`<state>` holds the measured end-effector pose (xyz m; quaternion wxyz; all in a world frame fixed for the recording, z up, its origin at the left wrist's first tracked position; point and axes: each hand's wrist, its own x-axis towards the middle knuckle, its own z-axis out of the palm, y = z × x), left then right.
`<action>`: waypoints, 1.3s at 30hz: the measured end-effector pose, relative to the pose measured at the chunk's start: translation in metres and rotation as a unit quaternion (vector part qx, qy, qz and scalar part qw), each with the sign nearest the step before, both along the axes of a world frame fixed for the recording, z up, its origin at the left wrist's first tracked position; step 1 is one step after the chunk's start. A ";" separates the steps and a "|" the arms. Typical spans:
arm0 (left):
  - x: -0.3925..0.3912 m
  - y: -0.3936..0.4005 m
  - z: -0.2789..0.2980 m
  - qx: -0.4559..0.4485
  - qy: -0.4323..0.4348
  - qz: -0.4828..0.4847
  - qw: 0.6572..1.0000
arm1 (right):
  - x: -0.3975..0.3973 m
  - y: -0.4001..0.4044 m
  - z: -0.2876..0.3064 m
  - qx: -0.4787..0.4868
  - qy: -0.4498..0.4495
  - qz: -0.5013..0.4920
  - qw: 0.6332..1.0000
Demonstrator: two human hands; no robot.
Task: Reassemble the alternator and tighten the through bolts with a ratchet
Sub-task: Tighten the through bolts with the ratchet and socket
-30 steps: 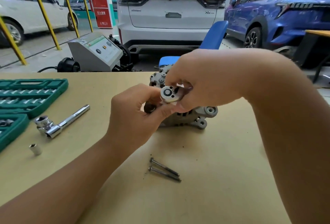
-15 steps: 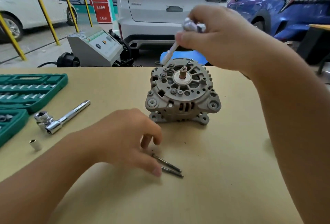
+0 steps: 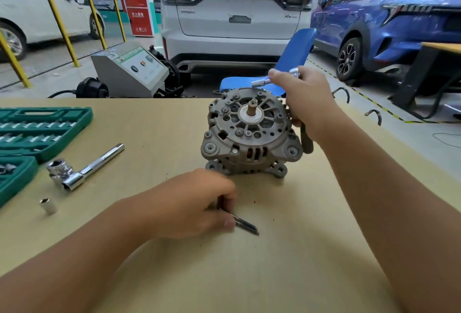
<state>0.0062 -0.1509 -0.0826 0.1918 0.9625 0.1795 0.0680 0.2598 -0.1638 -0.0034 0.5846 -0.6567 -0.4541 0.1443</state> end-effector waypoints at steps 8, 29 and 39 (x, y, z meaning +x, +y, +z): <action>-0.001 0.002 -0.005 0.004 -0.033 -0.013 0.999 | 0.007 0.002 -0.015 0.031 -0.038 0.078 0.996; 0.006 0.006 -0.010 -0.178 -0.294 0.081 0.936 | 0.010 0.000 -0.006 0.019 -0.136 0.048 0.989; -0.013 0.040 0.017 -0.194 -0.469 0.302 0.807 | 0.007 -0.006 0.008 0.010 -0.217 0.018 0.976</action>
